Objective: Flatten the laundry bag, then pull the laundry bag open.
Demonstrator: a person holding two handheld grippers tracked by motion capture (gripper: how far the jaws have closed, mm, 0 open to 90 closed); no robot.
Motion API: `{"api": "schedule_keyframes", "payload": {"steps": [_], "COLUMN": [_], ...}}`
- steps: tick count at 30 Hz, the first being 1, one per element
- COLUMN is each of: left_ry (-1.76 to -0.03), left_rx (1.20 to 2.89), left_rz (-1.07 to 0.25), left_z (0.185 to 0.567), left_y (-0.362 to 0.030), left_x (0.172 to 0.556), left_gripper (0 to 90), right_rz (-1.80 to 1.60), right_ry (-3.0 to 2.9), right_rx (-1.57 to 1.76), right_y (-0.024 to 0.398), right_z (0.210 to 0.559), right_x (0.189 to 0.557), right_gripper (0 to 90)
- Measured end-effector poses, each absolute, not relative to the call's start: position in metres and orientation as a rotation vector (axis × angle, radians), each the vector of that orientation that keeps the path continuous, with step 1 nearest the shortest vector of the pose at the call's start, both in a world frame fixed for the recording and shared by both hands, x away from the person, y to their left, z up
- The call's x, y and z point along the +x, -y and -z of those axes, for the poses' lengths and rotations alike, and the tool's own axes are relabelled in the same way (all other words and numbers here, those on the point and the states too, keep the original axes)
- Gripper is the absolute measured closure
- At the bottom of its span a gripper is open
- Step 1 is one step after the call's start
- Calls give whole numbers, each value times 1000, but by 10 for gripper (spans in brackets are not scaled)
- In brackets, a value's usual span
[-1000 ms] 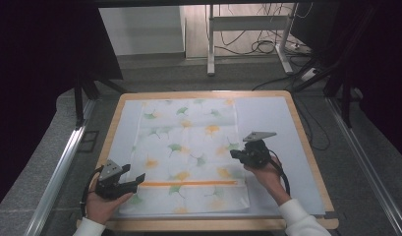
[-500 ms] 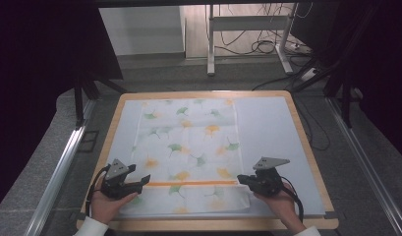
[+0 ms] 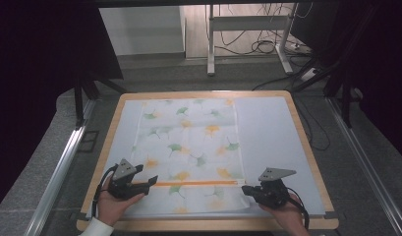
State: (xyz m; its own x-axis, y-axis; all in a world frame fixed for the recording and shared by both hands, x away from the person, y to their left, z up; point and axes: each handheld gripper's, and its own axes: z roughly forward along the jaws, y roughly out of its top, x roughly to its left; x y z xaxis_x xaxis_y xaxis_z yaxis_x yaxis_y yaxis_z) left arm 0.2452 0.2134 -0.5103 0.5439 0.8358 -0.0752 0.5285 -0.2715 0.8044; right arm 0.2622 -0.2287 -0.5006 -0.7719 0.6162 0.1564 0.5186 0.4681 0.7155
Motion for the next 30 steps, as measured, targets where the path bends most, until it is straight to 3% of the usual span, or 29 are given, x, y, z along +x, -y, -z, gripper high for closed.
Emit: {"api": "schedule_keyframes", "payload": {"steps": [30], "left_ry": [-996], "left_rx": [2023], "left_rz": [-430], "left_z": [501], "left_y": [-159], "left_x": [263], "left_gripper": [298], "right_rz": [-1162], "right_ry": [-2602], "right_rx": [988], "right_y": [228], "right_z": [506], "right_x": [257], "right_gripper": [889]}}
